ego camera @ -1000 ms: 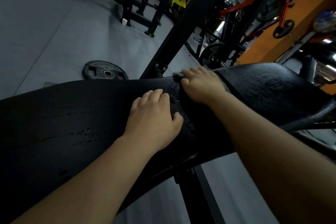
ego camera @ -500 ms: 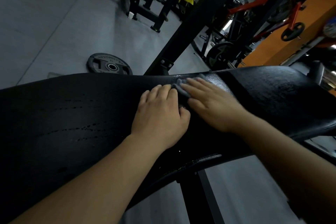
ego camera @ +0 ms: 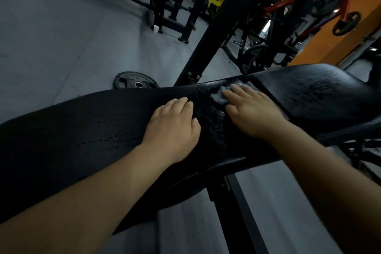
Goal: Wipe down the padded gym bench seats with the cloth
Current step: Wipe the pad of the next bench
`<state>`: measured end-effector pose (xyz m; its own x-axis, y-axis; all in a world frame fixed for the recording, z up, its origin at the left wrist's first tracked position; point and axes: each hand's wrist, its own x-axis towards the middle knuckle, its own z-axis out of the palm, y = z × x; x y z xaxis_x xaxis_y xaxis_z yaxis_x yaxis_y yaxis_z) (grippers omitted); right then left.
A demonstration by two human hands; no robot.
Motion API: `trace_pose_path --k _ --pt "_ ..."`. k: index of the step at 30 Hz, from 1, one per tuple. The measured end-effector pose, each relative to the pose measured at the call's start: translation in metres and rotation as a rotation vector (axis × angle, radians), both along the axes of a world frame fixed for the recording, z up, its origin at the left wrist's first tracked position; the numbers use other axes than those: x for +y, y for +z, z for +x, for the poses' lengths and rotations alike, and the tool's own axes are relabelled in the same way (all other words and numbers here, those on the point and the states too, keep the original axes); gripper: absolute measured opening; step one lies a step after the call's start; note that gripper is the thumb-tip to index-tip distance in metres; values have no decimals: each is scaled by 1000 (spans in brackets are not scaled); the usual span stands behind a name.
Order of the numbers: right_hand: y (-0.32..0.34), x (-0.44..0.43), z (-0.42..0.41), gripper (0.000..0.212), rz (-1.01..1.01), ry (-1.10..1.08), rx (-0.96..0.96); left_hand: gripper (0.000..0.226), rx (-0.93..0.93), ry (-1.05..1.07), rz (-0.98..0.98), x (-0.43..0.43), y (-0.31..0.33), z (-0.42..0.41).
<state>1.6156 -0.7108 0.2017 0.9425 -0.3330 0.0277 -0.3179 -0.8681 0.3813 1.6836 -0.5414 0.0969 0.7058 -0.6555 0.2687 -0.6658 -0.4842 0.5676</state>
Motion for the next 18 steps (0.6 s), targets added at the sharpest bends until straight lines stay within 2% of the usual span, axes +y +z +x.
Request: trace_pose_path --k 3,5,7,11,12,15,18 --pt "-24 40 -8 63 30 199 80 54 -8 54 15 3 0 -7" --pt "-22 53 -43 56 80 298 118 54 -22 62 24 4 1 -8" --pt "-7 35 -64 53 98 268 111 53 -16 65 27 4 1 -8" --pt "-12 23 -41 56 -5 43 -65 53 -8 66 40 4 5 -10" --pt "-24 38 -39 59 -1 43 -74 53 0 44 50 6 8 -11" --pt "-54 82 -61 60 109 220 -72 53 0 -16 61 27 7 -19" --pt "-41 70 -80 62 111 194 -47 54 -35 -59 49 57 -6 -32"
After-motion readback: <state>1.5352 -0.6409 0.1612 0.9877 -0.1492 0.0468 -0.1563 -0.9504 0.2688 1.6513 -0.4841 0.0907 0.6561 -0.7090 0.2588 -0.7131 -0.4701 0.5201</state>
